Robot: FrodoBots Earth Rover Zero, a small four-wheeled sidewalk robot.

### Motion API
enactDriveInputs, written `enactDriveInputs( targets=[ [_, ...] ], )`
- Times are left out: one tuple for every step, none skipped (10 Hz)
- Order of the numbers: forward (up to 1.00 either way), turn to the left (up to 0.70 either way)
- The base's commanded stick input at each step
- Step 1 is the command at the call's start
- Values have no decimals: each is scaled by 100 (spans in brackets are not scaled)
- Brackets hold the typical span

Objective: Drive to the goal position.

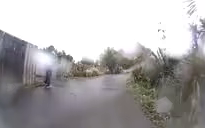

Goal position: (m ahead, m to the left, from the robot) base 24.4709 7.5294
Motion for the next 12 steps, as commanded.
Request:
enactDriveInputs(
  targets=[
    [85, 0],
    [85, 0],
    [85, 0],
    [85, 0],
    [85, 0],
    [85, 0],
    [85, 0],
    [85, 0],
    [85, 0],
    [85, 0],
    [85, 0],
    [85, 0]
  ],
)
